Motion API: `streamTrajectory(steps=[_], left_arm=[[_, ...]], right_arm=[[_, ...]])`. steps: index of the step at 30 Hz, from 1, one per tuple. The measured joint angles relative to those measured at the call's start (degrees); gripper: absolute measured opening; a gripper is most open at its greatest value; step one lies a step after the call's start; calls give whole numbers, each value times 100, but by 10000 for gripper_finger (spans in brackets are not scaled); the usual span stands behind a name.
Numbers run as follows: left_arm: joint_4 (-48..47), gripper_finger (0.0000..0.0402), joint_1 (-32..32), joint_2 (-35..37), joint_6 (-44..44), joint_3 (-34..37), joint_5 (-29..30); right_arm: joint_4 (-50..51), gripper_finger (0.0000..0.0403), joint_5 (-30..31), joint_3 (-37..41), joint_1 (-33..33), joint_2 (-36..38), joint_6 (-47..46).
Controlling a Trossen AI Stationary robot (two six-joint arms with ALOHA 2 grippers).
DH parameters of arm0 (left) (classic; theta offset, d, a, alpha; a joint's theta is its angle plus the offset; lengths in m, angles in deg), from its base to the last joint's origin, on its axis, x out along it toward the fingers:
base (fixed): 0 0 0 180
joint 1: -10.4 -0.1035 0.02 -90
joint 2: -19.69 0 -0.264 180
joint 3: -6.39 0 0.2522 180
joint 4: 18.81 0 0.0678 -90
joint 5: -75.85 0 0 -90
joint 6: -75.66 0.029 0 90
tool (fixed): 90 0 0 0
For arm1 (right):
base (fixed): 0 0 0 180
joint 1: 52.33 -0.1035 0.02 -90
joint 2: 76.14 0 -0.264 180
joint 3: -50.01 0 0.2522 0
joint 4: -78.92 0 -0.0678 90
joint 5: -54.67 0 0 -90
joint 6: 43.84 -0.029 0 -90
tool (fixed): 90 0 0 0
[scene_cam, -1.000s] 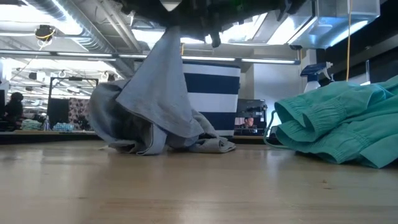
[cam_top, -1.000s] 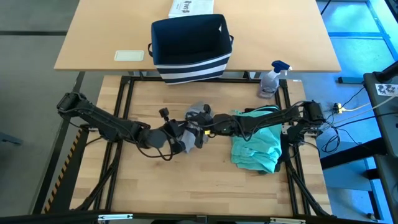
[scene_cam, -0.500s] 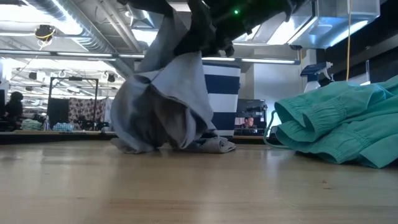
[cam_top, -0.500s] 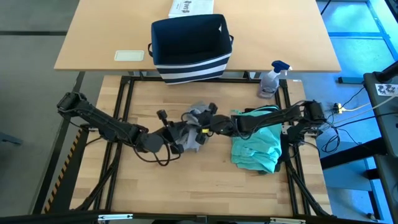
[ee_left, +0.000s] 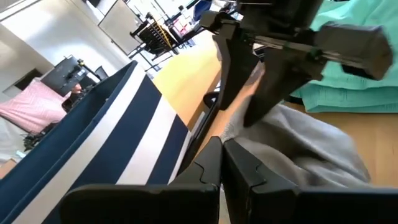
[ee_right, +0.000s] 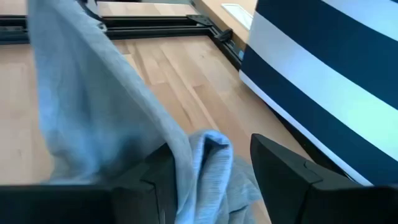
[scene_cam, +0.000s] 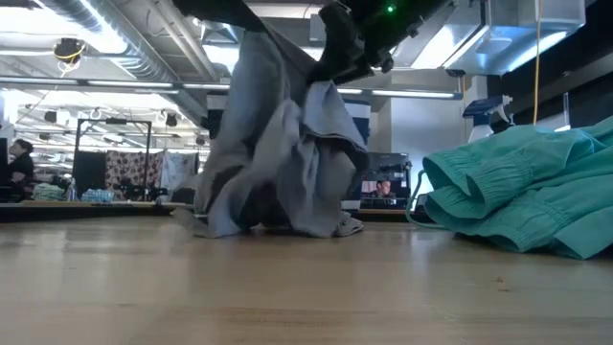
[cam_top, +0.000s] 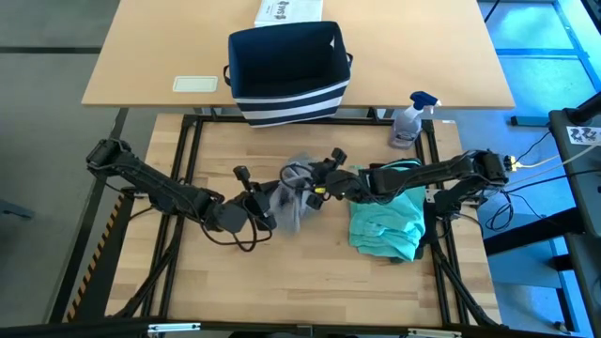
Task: Fold Laundry from Bin
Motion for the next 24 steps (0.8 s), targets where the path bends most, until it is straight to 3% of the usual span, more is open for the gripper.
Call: streamTrajectory(steps=[8, 15, 24], left_arm=[[82, 0, 2, 2, 7, 0, -473], [82, 0, 0, 4, 26, 0, -796], [82, 0, -26, 4, 26, -2, -806]], right_arm=[[-19, 182, -151, 0, 3, 6, 164], [11, 182, 289, 0, 5, 6, 229], [29, 182, -114, 0, -1, 6, 710]])
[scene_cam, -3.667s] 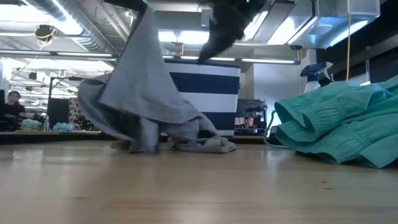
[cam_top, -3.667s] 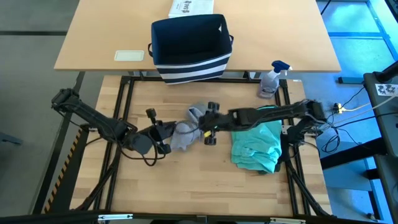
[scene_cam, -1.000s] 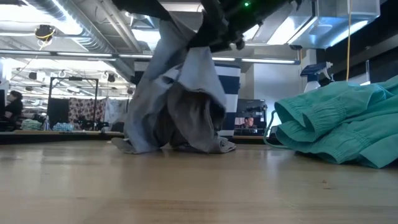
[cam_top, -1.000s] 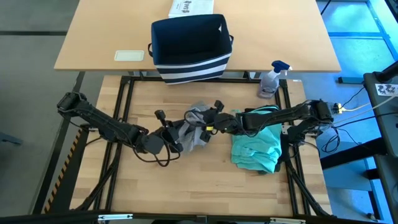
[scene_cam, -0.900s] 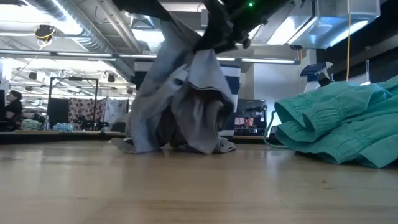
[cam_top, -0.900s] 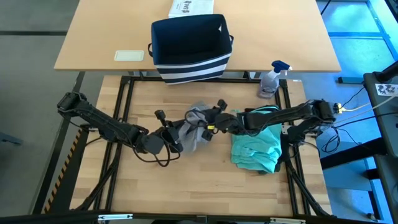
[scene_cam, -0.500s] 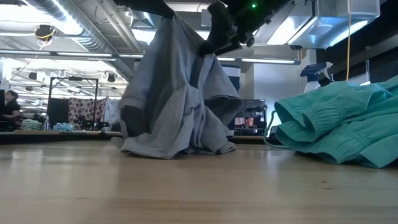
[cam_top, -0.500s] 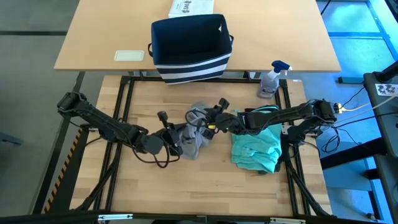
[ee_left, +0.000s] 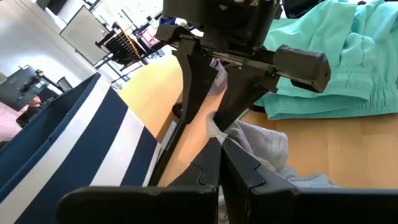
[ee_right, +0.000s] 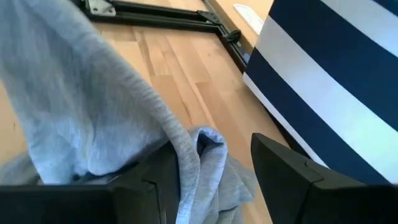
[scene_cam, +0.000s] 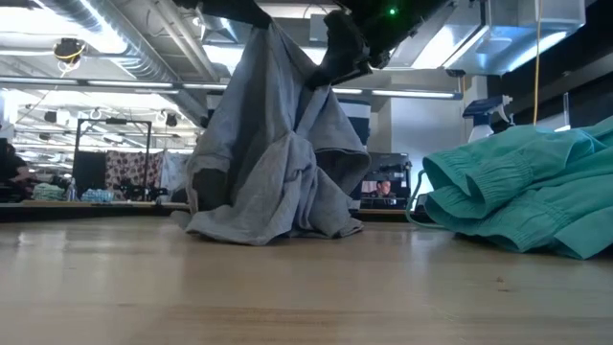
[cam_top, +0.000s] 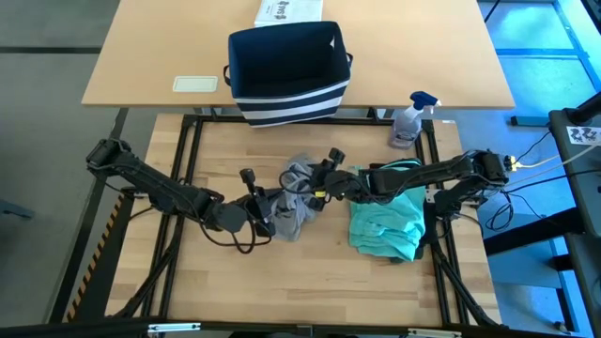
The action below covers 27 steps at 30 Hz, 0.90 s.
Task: Fold Laundry from Bin
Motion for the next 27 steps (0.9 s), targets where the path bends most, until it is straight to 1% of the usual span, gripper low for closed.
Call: streamTrajectory(steps=[5, 10, 14, 18, 22, 27], left_arm=[[-21, 0, 0, 0, -2, -2, 0], [-83, 0, -74, 2, -90, -2, -102], [-87, 0, -195, 2, -235, -2, -308], [-92, 0, -279, 2, -352, -2, -544], [-92, 0, -286, 2, -376, -2, -555], [-89, 0, -322, 2, -483, -2, -562]], right_arm=[[268, 182, -314, 5, 0, 196, 49], [326, 182, -654, 7, -138, 526, -145], [-14, 182, -836, 7, -406, 559, -41], [-496, 182, -713, 7, -580, 547, 223], [-916, 182, -689, 7, -608, 419, 378], [-1469, 183, -774, 4, -597, 30, 651]])
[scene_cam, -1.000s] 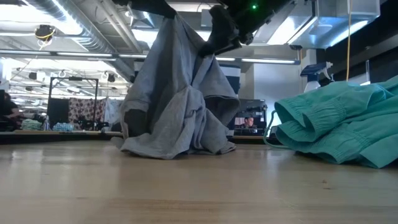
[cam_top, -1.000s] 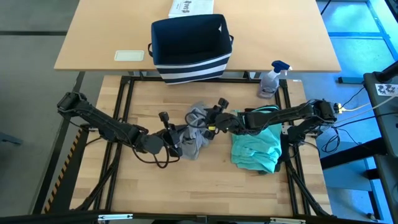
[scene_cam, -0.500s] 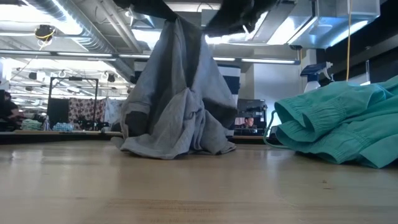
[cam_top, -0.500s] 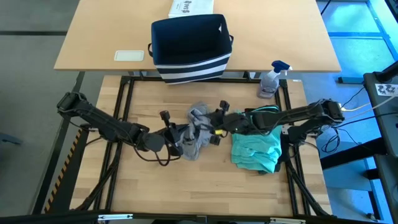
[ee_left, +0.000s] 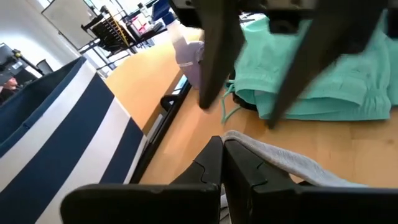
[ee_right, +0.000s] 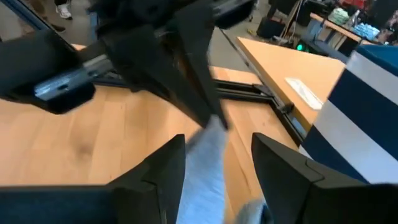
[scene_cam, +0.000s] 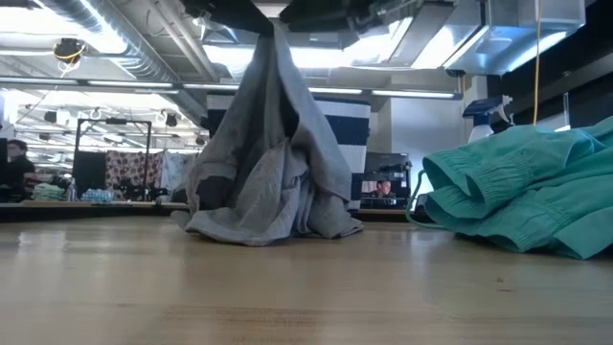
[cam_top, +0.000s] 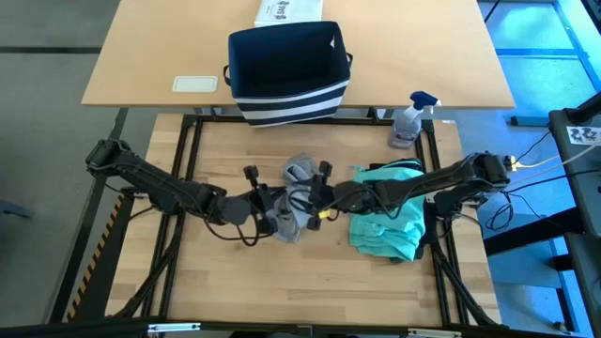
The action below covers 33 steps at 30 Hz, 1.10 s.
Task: Fold Laundry from Bin
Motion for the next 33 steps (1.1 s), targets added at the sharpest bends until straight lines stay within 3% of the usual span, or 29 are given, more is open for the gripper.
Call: streamTrajectory(steps=[5, 13, 18, 23, 31, 33], left_arm=[[2, 0, -91, 0, -170, 0, -2], [22, 0, -152, 0, -314, 0, -117], [22, 0, -148, 0, -314, 0, -129], [5, 0, -126, 0, -305, 0, -142], [30, 0, -98, -2, -54, 0, -373], [26, 0, -66, -2, 209, 0, -495]], right_arm=[[-266, 209, 45, -189, 0, -255, 147], [634, 265, 746, -831, 2, -861, 138], [916, 271, 956, -1059, 2, -967, 82], [1657, 219, 1096, -1254, 2, -966, -6], [1862, 36, 884, -1261, 0, -958, 293], [1861, 13, 907, -1261, 0, -938, 310]])
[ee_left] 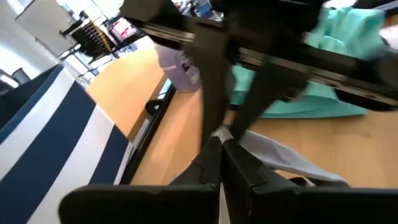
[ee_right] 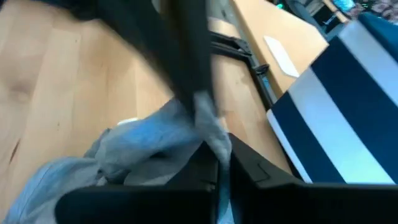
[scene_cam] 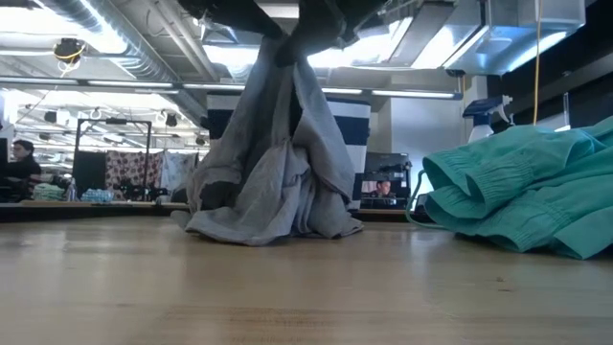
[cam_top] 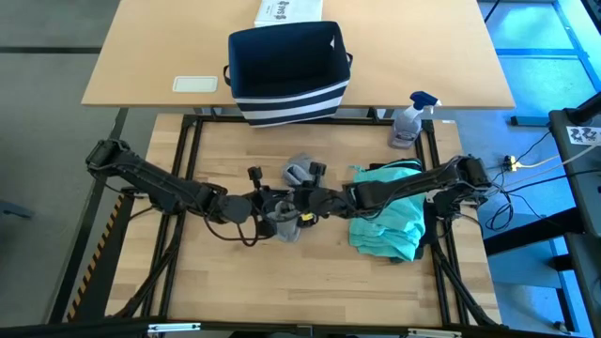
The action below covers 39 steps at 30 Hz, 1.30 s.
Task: Fold Laundry from Bin
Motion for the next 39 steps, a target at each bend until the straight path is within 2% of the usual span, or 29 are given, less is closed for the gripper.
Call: streamTrajectory(steps=[4, 7, 11, 13, 16, 20, 22, 24, 27, 30, 35, 39], left_arm=[[-95, 13, 113, 0, 237, 0, 13], [-598, 35, 258, 0, 275, 0, 280], [-1633, 70, 482, 0, -118, 0, 1357], [-2018, 88, 549, 0, -430, 0, 1656], [-2369, 115, 575, 0, -1097, 0, 1392], [-2590, 148, 570, -24, -2059, 161, 48], [-2544, 161, 612, -54, -2425, 418, -275], [-2519, 173, 675, -94, -2756, 737, -258], [-2332, 185, 741, -177, -3090, 1277, 111], [-1651, 191, 780, -166, -3427, 1693, 412], [-414, 191, 772, -195, -3189, 2197, 410], [415, 191, 716, -489, -2828, 2398, 409]], right_arm=[[-23, 17, 295, 0, -2, 68, -152], [50, 6, 446, 0, 2, 92, -172], [35, 12, 535, 0, 7, 122, -320], [51, 10, 582, 0, 5, 122, -322], [57, 5, 556, 0, 39, 122, -365], [70, 13, 441, 0, 52, 122, -467], [68, 17, 433, 0, 52, 122, -469], [69, 18, 430, 0, 52, 122, -469], [70, 14, 427, 0, 50, 122, -510], [70, 10, 425, 0, 48, 122, -513], [68, 13, 423, 0, 82, 122, -513], [69, 15, 265, 0, 117, 122, -532]])
